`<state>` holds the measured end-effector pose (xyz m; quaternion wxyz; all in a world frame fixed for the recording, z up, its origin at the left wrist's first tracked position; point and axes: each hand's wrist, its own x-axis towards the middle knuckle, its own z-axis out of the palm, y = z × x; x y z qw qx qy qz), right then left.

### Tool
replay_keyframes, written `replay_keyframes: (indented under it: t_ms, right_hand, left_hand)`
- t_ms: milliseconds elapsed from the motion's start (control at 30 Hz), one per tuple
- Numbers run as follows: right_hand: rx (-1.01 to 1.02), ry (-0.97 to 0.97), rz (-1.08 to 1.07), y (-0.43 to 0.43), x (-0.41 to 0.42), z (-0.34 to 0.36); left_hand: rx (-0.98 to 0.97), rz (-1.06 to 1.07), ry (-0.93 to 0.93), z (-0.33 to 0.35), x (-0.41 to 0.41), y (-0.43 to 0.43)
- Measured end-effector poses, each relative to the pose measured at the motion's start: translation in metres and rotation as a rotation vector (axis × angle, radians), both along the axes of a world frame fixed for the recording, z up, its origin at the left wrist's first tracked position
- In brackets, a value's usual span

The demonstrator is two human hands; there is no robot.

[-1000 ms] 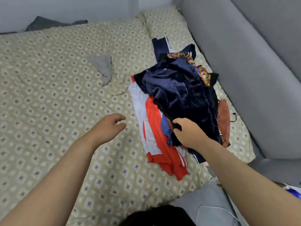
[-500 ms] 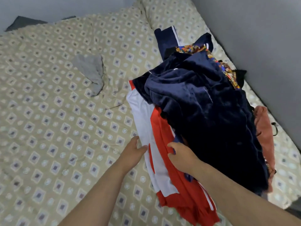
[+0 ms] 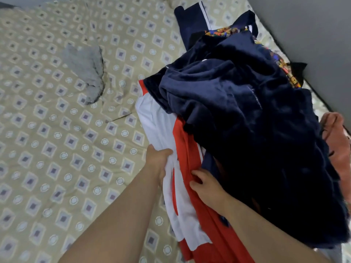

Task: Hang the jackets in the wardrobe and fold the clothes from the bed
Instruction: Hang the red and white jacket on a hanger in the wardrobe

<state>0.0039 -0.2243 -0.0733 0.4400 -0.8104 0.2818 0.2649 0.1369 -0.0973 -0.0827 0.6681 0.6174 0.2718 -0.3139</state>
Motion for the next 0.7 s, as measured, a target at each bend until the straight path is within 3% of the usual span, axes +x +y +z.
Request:
replay_keyframes:
  t_ms: [233, 333, 400, 500, 600, 700]
  right_hand:
    - [0.239, -0.163, -0.442, -0.005, 0.012, 0.033]
    - [0.489, -0.226, -0.641, -0.001, 0.028, 0.055]
    - [0.627, -0.18, -0.673, 0.005, 0.035, 0.066]
    - [0.678, -0.031, -0.656, 0.013, 0.033, 0.086]
    - [0.755, 0.049, -0.55, 0.021, 0.023, 0.117]
    - [0.817, 0.01, -0.537, 0.027, 0.008, 0.16]
  left_hand:
    - [0.032, -0.259, -0.063, 0.05, -0.028, 0.023]
    - [0.032, -0.385, -0.051, 0.077, -0.058, 0.041]
    - [0.036, -0.464, -0.074, 0.099, -0.081, 0.048]
    - [0.088, -0.561, -0.121, 0.131, -0.107, 0.053]
    - [0.102, -0.48, -0.068, 0.166, -0.124, 0.059]
    - [-0.081, -0.223, 0.008, 0.211, -0.138, 0.07]
